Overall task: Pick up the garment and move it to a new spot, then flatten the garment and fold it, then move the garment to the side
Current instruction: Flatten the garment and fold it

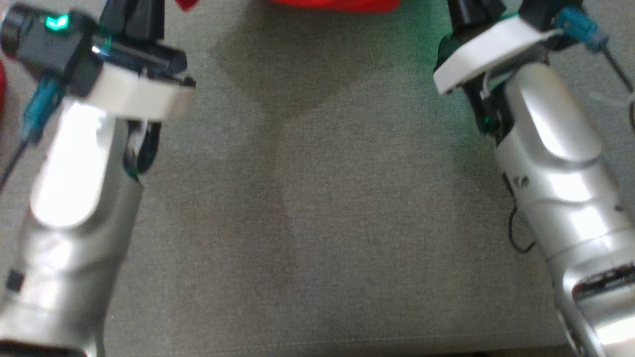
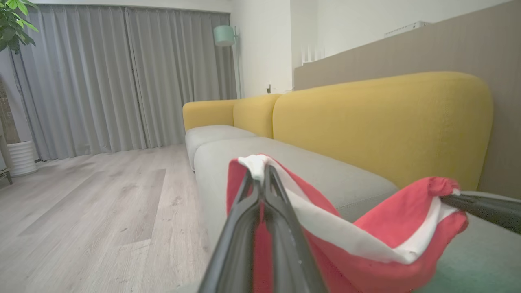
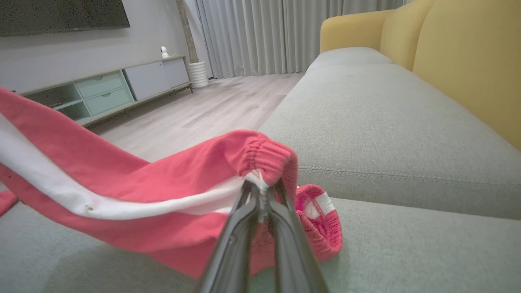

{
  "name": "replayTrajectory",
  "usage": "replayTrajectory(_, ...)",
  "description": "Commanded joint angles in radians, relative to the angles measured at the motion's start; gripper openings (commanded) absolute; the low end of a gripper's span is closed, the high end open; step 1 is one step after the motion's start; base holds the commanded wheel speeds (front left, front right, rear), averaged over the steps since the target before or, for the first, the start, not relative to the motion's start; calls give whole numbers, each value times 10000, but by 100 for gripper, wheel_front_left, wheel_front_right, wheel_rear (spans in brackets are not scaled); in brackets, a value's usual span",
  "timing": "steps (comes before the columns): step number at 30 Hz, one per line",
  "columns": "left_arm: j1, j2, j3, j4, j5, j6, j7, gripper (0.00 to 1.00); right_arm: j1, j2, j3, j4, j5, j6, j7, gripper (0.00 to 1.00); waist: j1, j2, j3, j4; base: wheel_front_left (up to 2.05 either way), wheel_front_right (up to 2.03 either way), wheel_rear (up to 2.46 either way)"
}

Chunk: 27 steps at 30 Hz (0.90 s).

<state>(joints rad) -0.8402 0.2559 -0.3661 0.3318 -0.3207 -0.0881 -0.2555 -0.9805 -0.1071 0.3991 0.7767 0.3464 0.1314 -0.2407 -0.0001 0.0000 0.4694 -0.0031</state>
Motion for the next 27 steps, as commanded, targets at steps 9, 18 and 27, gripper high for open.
replayTrajectory(9,3721,-151,1324,-3116,582,96,-61,0,2800,-346,327,-2603,1134,-7,-206,0,1,0,-1665,262,0,0,0)
replayTrajectory(18,7674,-306,1530,-5152,1053,170,-62,0,6739,-920,134,-5270,1604,-7,122,0,1,0,-3830,227,0,0,0)
replayTrajectory(27,10097,-269,1307,-6263,967,299,-47,0,11010,-724,-1391,-8745,1445,-7,1876,0,1,0,-4808,175,0,0,0)
